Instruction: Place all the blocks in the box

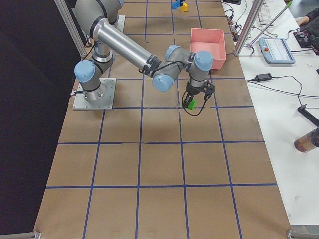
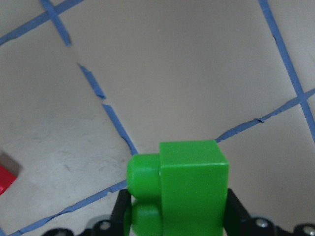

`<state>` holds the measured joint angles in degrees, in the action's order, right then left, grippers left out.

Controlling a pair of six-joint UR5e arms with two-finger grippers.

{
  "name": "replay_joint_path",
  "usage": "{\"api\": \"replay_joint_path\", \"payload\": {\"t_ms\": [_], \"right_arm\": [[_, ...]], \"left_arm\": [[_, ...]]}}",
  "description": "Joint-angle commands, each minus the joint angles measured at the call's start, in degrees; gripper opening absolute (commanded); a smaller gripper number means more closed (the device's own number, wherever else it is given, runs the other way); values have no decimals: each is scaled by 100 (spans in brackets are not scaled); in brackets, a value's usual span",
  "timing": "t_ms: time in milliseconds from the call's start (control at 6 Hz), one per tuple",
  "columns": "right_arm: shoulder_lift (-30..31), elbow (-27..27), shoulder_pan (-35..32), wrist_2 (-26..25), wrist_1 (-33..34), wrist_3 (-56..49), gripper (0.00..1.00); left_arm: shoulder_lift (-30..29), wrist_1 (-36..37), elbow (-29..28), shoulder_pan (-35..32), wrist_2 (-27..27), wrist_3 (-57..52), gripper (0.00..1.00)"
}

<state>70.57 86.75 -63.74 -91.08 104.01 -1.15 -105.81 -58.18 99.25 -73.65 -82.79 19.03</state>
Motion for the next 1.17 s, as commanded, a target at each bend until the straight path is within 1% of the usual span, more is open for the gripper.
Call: {"api": "replay_joint_path", "payload": {"t_ms": [0, 167, 333, 500, 667, 833, 1000], "right_arm": [[62, -579, -854, 11, -652, -104, 42], [62, -615, -1311, 20, -637, -105, 42], [53, -633, -1533, 20, -619, -105, 42], [53, -642, -1553, 28, -628, -105, 42], [53, -642, -1553, 28, -636, -139, 42], [45, -642, -1562, 28, -628, -166, 42], [45, -642, -1553, 37, -628, -166, 42]], "left_arm": [[-367, -271, -1077, -1425, 226, 2190, 8], [-788, -281, -1727, -2024, 228, 3141, 7], [-1453, -282, -2560, -2466, 228, 3899, 7], [-2025, -255, -3238, -2714, 254, 4437, 7], [-2475, -247, -3819, -2812, 254, 4677, 9], [-2706, -246, -4156, -2813, 246, 4680, 29], [-2804, -220, -4194, -2813, 228, 4680, 33]]}}
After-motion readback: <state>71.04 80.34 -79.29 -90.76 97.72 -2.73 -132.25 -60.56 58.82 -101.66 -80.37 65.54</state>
